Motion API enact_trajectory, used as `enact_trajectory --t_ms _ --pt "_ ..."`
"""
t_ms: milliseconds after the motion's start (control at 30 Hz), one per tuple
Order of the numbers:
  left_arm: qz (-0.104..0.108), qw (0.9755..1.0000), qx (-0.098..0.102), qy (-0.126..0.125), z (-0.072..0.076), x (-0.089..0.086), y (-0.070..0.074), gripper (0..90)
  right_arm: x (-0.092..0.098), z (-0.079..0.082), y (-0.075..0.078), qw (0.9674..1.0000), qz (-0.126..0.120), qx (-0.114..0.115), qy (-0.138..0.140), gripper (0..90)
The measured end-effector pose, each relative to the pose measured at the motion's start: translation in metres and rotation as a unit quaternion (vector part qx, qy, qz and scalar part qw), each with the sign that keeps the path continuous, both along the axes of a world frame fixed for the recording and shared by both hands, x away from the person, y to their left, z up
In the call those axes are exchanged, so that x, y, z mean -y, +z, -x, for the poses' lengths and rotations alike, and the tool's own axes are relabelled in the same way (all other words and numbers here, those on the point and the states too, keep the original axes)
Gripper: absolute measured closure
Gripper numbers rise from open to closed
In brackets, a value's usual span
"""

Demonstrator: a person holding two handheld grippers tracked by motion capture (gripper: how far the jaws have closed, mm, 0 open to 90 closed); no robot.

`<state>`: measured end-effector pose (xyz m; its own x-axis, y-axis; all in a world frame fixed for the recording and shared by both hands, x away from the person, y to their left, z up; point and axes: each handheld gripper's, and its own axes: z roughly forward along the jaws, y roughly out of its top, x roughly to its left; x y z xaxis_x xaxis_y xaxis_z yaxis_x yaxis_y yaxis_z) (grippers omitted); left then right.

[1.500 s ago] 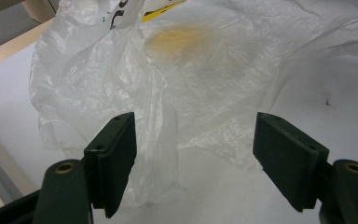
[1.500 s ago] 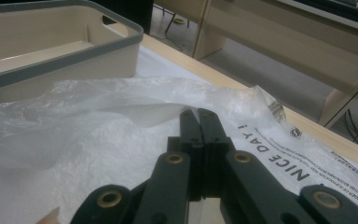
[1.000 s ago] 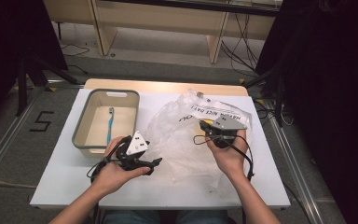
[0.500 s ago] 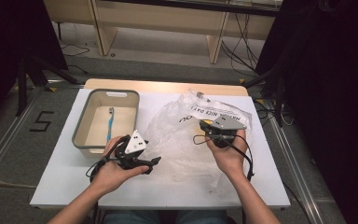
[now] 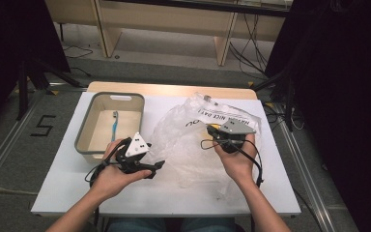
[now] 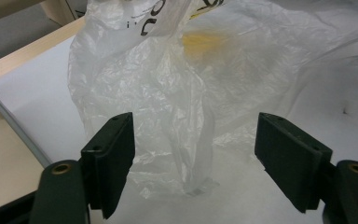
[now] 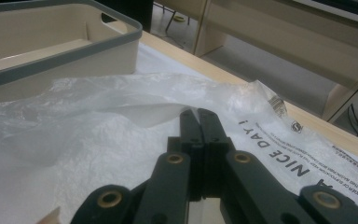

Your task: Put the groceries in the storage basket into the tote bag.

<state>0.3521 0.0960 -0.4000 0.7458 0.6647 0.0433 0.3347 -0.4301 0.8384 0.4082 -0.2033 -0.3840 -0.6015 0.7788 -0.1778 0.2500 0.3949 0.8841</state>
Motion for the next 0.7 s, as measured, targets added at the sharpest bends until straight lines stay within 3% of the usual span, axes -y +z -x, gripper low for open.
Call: enact_trajectory --t_ms 333,700 --pt "0.008 0.9997 0.007 0.024 -0.002 -0.013 0.012 27.5 0.001 0.001 -0.001 1.0 -0.002 -0.001 0.0 90.0" --pt "0.012 0.9967 -0.001 0.08 -0.017 -0.045 0.018 27.8 0.0 0.0 -0.001 1.0 0.001 -0.001 0.002 90.0"
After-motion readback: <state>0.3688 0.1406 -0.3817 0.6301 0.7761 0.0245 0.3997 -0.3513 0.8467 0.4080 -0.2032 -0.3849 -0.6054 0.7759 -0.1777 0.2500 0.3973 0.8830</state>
